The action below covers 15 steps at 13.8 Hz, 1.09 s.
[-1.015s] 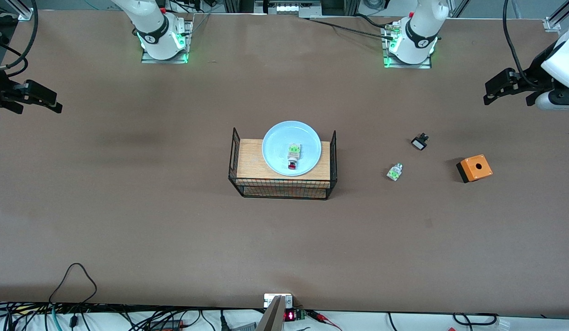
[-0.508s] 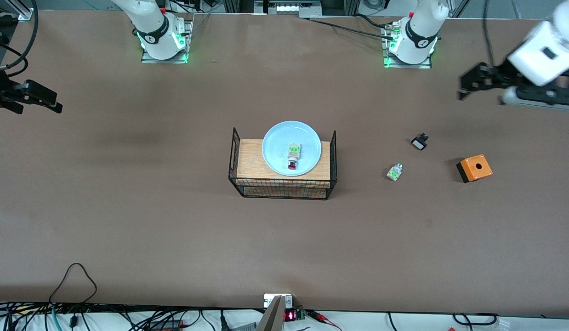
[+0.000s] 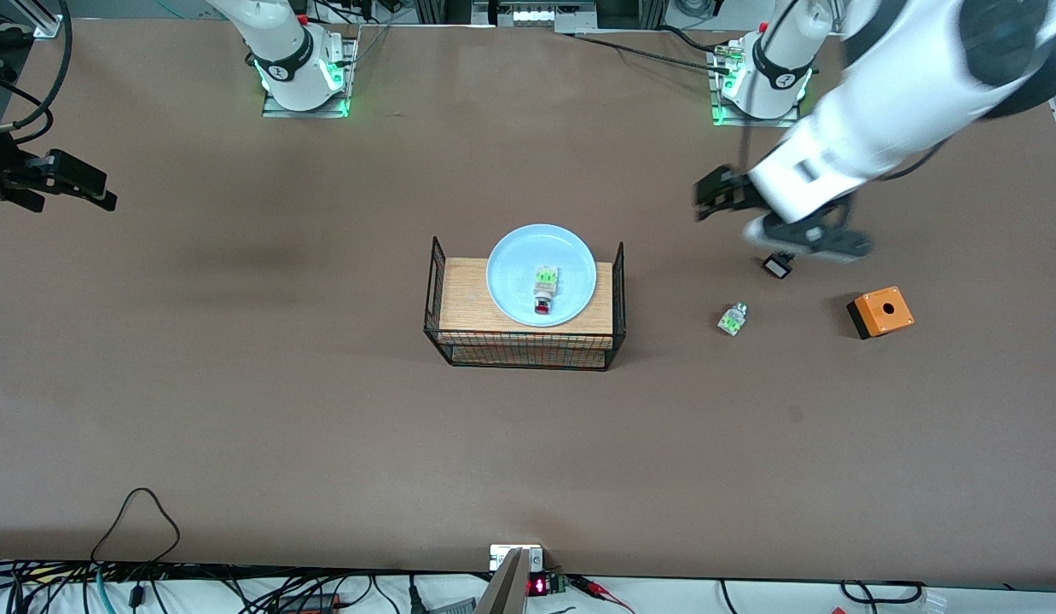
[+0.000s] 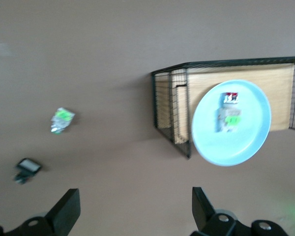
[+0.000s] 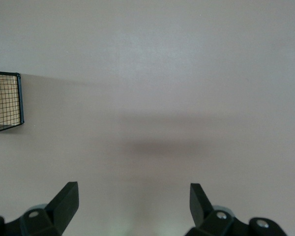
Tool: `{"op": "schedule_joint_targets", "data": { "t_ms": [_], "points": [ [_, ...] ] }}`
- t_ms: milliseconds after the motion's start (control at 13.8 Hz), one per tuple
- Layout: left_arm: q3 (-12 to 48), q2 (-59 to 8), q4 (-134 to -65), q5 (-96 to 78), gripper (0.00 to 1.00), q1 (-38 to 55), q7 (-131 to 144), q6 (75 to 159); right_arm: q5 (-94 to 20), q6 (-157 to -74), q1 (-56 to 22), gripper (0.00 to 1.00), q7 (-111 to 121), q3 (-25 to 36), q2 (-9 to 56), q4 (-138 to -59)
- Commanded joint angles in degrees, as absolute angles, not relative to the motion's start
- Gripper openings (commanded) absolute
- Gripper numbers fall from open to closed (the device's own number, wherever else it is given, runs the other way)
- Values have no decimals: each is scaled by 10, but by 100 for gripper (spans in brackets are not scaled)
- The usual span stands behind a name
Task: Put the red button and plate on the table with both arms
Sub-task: 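Move the left gripper over the red button on the plate, then lower the left gripper and grasp the red button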
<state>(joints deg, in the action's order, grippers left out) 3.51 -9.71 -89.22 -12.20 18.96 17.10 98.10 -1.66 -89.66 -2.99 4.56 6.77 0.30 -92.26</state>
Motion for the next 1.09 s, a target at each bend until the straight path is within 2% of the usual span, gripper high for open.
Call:
{"op": "schedule_joint_targets", "data": {
  "t_ms": [0, 290, 508, 798, 1015],
  "points": [
    [30, -154, -829, -126, 100, 244, 273, 999, -18, -896, -26, 100, 52, 65, -1, -923],
    [35, -231, -788, -124, 100, 314, 379, 1077, -15, -893, -26, 100, 53, 65, -1, -923],
    [40, -267, -788, -56, 100, 348, 437, 1135, -15, -894, -27, 100, 53, 64, 0, -924],
    [54, -315, -790, 60, 100, 381, 460, 1150, -14, -895, -29, 100, 52, 64, 1, -924],
    [62, -338, -807, 69, 100, 381, 453, 1214, -14, -893, -29, 100, 53, 64, 1, -924]
  ]
}}
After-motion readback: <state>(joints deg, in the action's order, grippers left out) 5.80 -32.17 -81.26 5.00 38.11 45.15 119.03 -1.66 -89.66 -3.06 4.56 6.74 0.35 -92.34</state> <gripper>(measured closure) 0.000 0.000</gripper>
